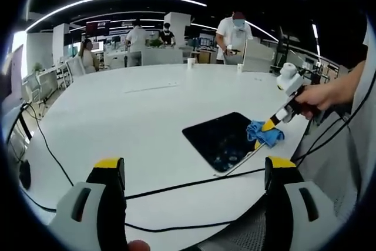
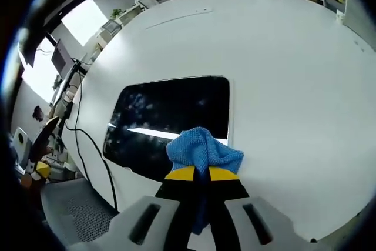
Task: Wipe the mirror surface with the cleaning cloth until all visible marks leave the cleaned area.
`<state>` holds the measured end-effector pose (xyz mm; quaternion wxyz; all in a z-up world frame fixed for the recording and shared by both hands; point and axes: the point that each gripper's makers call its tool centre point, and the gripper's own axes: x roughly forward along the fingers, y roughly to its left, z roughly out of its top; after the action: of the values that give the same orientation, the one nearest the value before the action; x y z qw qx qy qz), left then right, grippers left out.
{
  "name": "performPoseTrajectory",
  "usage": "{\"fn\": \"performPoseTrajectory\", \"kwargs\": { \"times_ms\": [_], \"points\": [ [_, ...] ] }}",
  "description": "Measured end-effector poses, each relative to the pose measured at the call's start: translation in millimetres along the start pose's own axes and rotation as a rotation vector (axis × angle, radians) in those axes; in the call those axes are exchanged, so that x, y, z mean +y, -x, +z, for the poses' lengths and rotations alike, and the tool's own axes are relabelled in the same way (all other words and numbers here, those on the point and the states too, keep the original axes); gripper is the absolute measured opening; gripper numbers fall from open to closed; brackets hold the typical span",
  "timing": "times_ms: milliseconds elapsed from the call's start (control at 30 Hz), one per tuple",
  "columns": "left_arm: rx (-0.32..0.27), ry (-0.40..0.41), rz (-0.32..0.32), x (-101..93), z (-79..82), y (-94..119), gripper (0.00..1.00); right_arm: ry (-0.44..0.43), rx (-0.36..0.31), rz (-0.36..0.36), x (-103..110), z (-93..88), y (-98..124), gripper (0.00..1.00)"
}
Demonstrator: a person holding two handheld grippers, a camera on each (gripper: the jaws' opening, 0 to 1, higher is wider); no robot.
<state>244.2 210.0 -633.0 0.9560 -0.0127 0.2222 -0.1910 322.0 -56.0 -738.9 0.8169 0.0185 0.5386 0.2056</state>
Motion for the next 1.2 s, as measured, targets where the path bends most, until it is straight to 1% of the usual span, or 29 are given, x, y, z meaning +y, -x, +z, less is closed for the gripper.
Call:
{"fn": "performPoseTrajectory", "kwargs": {
  "times_ms": [233,300,467,633,800,900,1033,1200],
  "points": [
    [0.001,0.002,0.006,-0.1,-0.4,1,0.99,-0.009,-0.007,-0.001,10,2.1,-4,0.01],
    [-0.001,0.001,0.004,-0.6,0.0,0,0.99,0.012,-0.004,-0.003,14,2.7,-5,0.01],
    [0.0,0.003,0.002,-1.9,-1.0,-1,0.99,0.018,0.005,-0.01,21,3.6,-5,0.01],
    [0.007,-0.003,-0.008,-3.4,-2.7,-2,0.99,0.04,0.012,0.008,35,3.9,-10,0.02],
    [0.013,-0.005,0.001,-1.4,-5.5,-1,0.99,0.058,0.003,0.004,45,5.3,-13,0.02],
    [0.022,-0.005,-0.002,-1.3,-8.2,-1,0.99,0.078,-0.004,0.005,51,7.3,-18,0.01],
    [0.029,-0.006,-0.008,-1.9,-9.8,0,0.99,0.098,0.001,0.007,61,7.2,-20,0.01],
    [0.037,-0.006,-0.008,-0.7,-10.8,0,0.99,0.098,0.005,0.018,70,10.2,-24,0.01]
  ]
}}
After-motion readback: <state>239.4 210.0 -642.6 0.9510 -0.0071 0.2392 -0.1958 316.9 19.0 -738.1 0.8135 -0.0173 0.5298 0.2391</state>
